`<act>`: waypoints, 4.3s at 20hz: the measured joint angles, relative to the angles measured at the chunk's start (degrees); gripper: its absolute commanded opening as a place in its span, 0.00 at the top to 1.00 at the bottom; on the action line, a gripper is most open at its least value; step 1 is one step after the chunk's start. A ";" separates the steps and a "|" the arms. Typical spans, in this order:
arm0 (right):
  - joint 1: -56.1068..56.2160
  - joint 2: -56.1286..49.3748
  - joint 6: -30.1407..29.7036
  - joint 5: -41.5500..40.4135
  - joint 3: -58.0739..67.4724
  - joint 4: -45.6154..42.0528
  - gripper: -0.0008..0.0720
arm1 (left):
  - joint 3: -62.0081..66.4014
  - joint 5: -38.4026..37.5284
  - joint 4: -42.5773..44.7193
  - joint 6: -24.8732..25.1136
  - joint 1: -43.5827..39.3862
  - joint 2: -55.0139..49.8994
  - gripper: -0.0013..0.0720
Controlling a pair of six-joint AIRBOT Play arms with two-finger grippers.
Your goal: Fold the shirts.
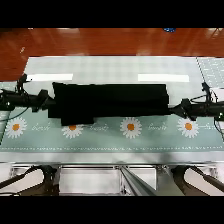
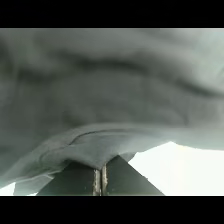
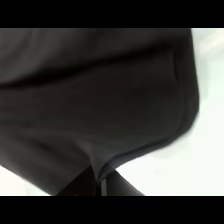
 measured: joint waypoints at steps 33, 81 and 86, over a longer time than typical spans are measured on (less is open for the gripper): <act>-6.56 -13.68 7.78 -10.64 22.73 -6.51 0.42 | 20.81 4.39 13.68 -8.37 -5.53 -7.72 0.29; 9.99 35.06 14.36 6.05 3.80 -4.55 0.96 | 26.91 15.89 3.30 -6.01 -55.36 -20.87 0.95; 9.99 38.80 16.81 6.25 3.43 -4.72 0.96 | 37.11 11.82 -1.44 -6.82 -66.18 -32.79 0.95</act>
